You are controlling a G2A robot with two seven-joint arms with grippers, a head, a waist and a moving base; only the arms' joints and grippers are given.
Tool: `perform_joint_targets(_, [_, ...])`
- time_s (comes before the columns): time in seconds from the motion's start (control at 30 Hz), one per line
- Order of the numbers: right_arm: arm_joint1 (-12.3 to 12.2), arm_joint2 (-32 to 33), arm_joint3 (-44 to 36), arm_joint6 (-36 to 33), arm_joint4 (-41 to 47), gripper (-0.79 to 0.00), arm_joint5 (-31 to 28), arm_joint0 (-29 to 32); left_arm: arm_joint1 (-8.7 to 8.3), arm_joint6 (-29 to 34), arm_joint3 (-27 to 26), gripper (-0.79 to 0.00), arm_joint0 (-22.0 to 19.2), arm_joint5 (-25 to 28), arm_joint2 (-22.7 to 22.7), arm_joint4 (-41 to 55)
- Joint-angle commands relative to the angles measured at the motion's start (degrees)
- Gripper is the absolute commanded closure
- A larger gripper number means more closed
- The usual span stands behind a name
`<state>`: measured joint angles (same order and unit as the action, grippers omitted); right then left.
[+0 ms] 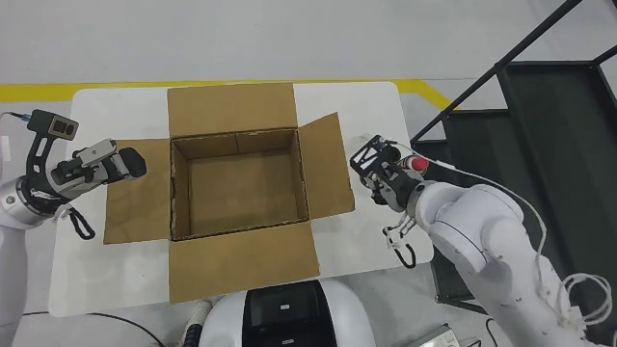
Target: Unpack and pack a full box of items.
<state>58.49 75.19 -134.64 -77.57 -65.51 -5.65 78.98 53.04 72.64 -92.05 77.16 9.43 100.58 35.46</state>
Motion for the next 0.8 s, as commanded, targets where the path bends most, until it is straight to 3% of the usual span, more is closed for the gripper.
perform_joint_targets(0.0, [0.37,-3.11,0.0,-2.08,0.04,0.0,0.39,-4.62,0.0,0.0,0.0,-0.785,0.0,0.0,0.0,0.0])
perform_joint_targets(0.17, [2.01,-12.69,1.51,-6.22,1.62,0.0,1.89,-15.92,0.0,0.0,0.0,-0.785,0.0,0.0,0.0,0.0])
perform_joint_targets(0.47, [7.84,-31.96,20.0,-3.4,9.84,0.0,4.77,-35.38,0.0,0.0,0.0,-0.785,0.0,0.0,0.0,0.0])
perform_joint_targets(0.77, [14.45,-45.39,41.24,5.18,14.86,0.0,6.9,-42.83,0.0,0.0,0.0,-0.785,0.0,0.0,0.0,0.0])
